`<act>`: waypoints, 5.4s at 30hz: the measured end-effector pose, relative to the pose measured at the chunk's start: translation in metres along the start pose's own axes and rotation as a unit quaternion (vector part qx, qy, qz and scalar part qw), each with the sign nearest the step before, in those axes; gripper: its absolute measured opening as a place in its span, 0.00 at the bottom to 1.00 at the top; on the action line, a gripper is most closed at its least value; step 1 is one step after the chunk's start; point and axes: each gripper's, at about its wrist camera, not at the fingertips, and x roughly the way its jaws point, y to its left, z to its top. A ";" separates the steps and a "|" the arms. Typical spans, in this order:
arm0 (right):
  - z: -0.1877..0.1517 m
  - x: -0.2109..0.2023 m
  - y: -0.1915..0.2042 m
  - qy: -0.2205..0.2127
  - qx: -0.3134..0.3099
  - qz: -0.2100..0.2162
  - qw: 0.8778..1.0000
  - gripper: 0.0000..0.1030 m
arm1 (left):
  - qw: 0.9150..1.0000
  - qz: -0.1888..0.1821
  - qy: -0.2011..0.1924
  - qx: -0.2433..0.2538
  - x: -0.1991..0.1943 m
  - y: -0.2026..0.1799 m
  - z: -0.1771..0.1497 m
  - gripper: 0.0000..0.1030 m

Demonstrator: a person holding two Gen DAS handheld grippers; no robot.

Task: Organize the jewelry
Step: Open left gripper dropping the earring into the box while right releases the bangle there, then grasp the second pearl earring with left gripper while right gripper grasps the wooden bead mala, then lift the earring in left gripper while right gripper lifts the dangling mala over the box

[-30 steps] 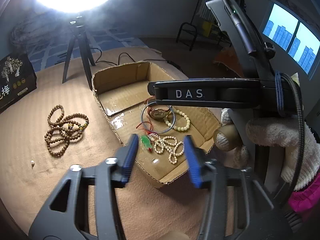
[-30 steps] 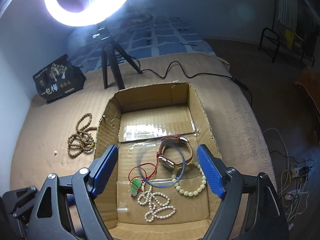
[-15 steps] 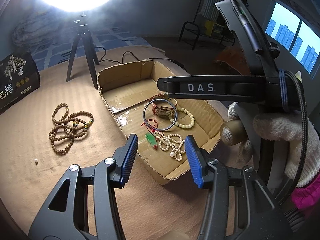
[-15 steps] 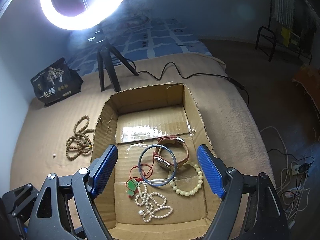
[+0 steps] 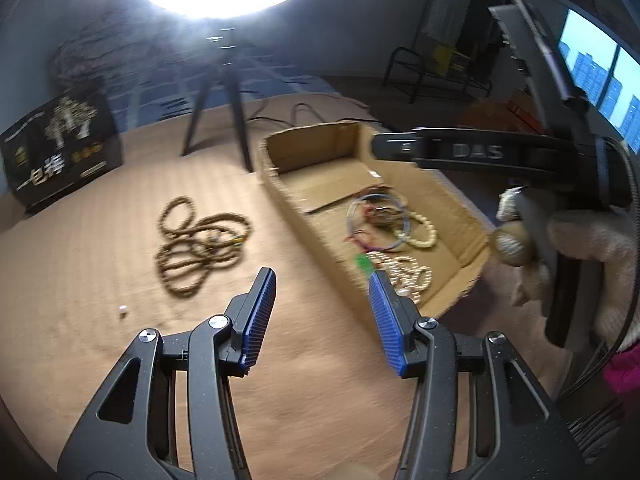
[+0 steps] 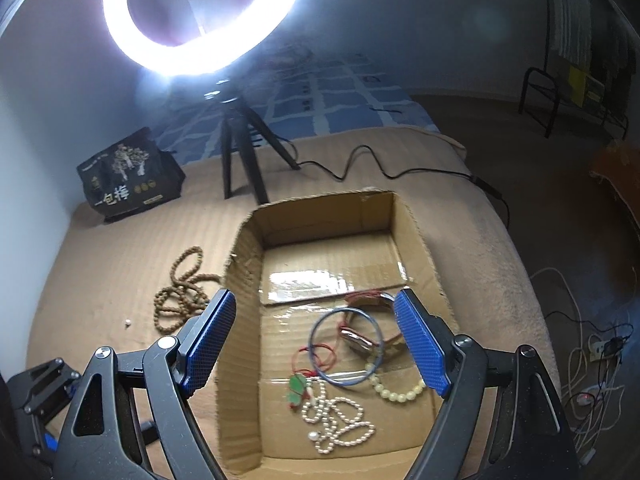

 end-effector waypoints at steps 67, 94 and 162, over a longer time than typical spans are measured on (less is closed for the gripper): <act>0.021 0.192 0.172 0.197 -0.147 0.065 0.967 0.79 | 0.994 0.051 0.057 -0.072 0.045 0.174 -0.045 0.24; 0.005 0.218 0.194 0.243 -0.184 0.037 0.952 0.69 | 0.993 0.067 0.062 -0.076 0.053 0.181 -0.046 0.07; 0.054 -0.073 0.045 -0.003 -0.101 0.055 0.993 0.11 | 0.998 0.004 -0.067 -0.003 -0.053 0.001 0.033 0.06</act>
